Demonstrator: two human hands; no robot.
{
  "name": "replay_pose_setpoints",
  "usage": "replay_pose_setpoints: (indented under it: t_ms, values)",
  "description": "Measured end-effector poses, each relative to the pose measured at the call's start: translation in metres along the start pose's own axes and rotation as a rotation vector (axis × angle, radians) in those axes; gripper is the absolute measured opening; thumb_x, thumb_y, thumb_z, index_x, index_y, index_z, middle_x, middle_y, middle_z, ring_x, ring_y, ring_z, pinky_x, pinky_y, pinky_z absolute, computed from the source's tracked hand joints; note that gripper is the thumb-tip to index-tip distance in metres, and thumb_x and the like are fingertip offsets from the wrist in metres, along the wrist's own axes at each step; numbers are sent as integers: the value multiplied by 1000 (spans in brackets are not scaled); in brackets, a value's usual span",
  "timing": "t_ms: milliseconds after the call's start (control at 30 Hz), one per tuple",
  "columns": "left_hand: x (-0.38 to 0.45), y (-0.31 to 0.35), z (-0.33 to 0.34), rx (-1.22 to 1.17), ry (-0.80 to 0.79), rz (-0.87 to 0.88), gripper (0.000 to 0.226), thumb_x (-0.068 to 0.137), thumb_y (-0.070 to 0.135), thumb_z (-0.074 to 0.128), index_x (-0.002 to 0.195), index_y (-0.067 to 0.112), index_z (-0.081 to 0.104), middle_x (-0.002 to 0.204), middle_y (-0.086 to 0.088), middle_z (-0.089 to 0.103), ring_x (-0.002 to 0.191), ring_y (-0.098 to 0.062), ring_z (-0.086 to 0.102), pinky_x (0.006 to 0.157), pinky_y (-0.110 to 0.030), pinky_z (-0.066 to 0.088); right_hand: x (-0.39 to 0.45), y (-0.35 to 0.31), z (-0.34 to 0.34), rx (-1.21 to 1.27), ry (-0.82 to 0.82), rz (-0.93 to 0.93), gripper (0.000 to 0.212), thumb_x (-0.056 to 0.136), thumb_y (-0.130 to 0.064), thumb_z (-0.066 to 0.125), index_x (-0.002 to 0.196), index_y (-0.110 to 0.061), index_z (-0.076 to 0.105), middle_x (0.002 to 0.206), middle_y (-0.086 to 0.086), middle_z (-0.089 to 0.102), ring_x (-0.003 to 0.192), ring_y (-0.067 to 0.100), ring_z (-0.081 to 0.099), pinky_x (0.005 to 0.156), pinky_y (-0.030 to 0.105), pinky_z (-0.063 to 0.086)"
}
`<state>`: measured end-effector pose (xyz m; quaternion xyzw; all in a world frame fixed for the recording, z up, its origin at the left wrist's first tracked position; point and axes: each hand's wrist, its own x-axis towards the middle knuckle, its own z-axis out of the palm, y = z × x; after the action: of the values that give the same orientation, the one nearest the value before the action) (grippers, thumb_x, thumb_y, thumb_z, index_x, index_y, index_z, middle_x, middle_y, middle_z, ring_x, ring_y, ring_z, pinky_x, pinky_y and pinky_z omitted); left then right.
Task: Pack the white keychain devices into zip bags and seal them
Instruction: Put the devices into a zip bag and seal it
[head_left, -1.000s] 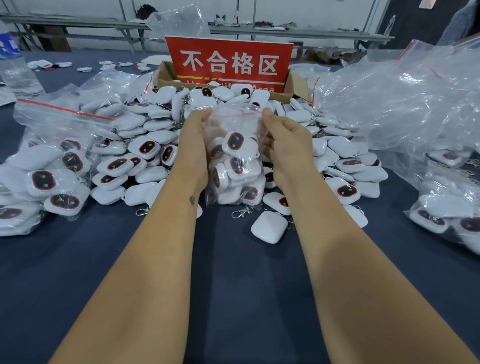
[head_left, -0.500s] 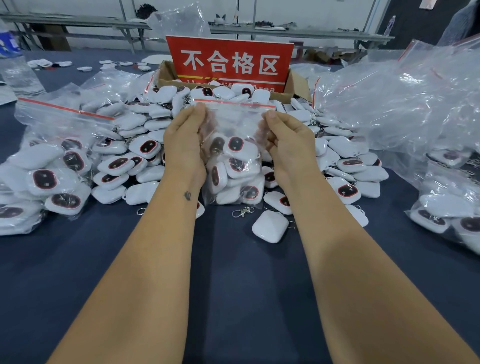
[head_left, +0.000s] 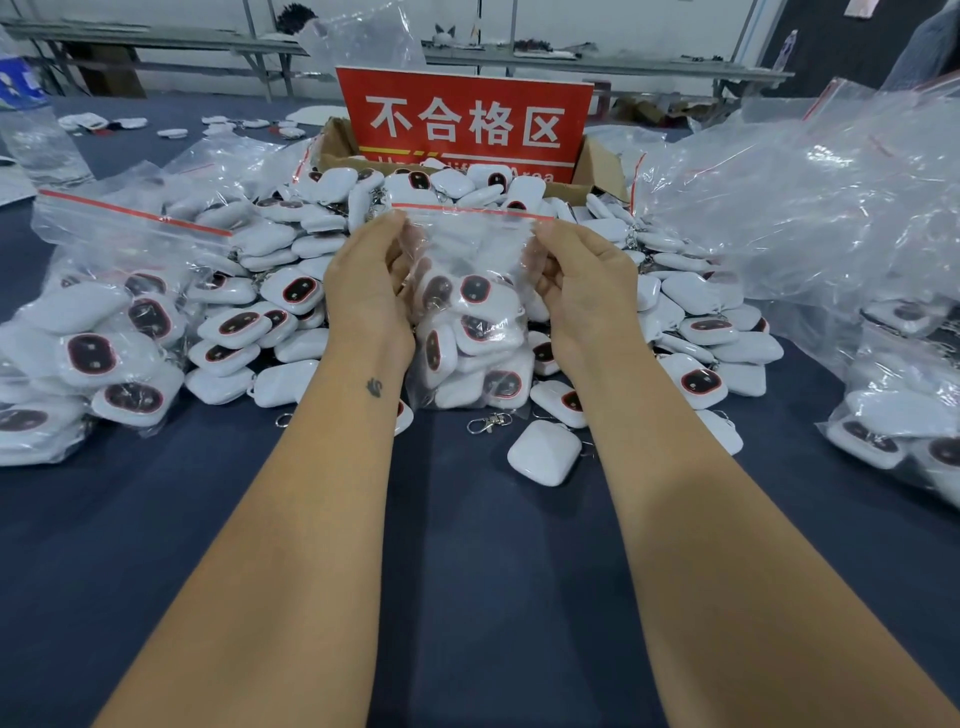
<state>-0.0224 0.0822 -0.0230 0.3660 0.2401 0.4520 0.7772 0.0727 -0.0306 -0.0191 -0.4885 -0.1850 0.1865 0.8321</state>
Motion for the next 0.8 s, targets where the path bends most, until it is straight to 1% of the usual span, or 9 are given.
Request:
replay_pose_setpoints:
  t_ms: [100, 233, 333, 400, 500, 533, 567, 700, 800]
  values:
    - [0, 0, 0, -5, 2, 11, 11, 92, 10, 63, 82, 10, 67, 65, 3, 68, 58, -8, 62, 66, -27, 52, 0, 0, 0, -28, -12, -3, 13, 94, -1, 62, 85, -6, 69, 68, 5, 63, 60, 11, 57, 66, 26, 53]
    - [1, -2, 3, -18, 36, 39, 7, 94, 6, 62, 87, 7, 65, 70, 0, 66, 60, -6, 61, 62, -19, 53, 0, 1, 2, -101, 11, -19, 16, 97, 0, 57, 85, -7, 66, 64, 2, 60, 56, 8, 54, 59, 19, 50]
    - [1, -3, 5, -38, 36, 32, 11, 95, 8, 61, 85, 9, 65, 67, 1, 66, 57, -6, 59, 60, -19, 53, 0, 1, 2, -101, 28, -10, 14, 96, -2, 59, 85, -7, 66, 65, 3, 60, 57, 11, 53, 58, 21, 49]
    - [0, -4, 5, -61, 31, 32, 20, 97, 7, 58, 78, 9, 66, 60, 3, 66, 52, -5, 60, 56, -18, 53, -1, 1, 2, -82, 16, 13, 13, 95, -4, 63, 83, -8, 67, 66, 4, 61, 59, 12, 53, 60, 24, 49]
    - [0, -4, 6, -61, -15, 56, 49, 99, 6, 54, 54, 13, 72, 55, 4, 66, 50, -4, 62, 53, -18, 53, -2, 2, 2, -137, -25, 0, 13, 94, -7, 64, 81, -8, 68, 66, 3, 61, 60, 12, 50, 69, 29, 48]
    - [-1, -4, 6, -54, -22, 59, 53, 99, 6, 54, 50, 13, 72, 55, 3, 67, 50, -4, 63, 52, -18, 53, -2, 2, 2, -160, -27, -10, 13, 94, -8, 64, 81, -9, 67, 67, 2, 60, 60, 12, 50, 69, 29, 47]
    - [-2, -4, 7, -47, -20, 54, 49, 99, 7, 55, 53, 13, 72, 56, 3, 67, 50, -5, 63, 51, -18, 52, -2, 2, 2, -165, -22, -15, 13, 94, -8, 64, 82, -9, 67, 67, 2, 60, 60, 11, 51, 68, 27, 47]
    - [-2, -3, 5, 33, -6, -3, 21, 93, 15, 65, 72, 11, 69, 63, 1, 69, 54, -9, 65, 53, -21, 52, -2, 1, 1, -92, 2, -12, 15, 94, -3, 63, 81, -11, 66, 67, 0, 60, 62, 7, 54, 68, 21, 49]
    - [-2, -5, 3, 142, -33, 36, 21, 93, 18, 67, 72, 14, 70, 63, 5, 69, 57, -7, 63, 56, -22, 52, -1, 2, 1, -55, 3, -9, 16, 93, -3, 64, 80, -12, 67, 67, -1, 62, 63, 7, 56, 66, 19, 49]
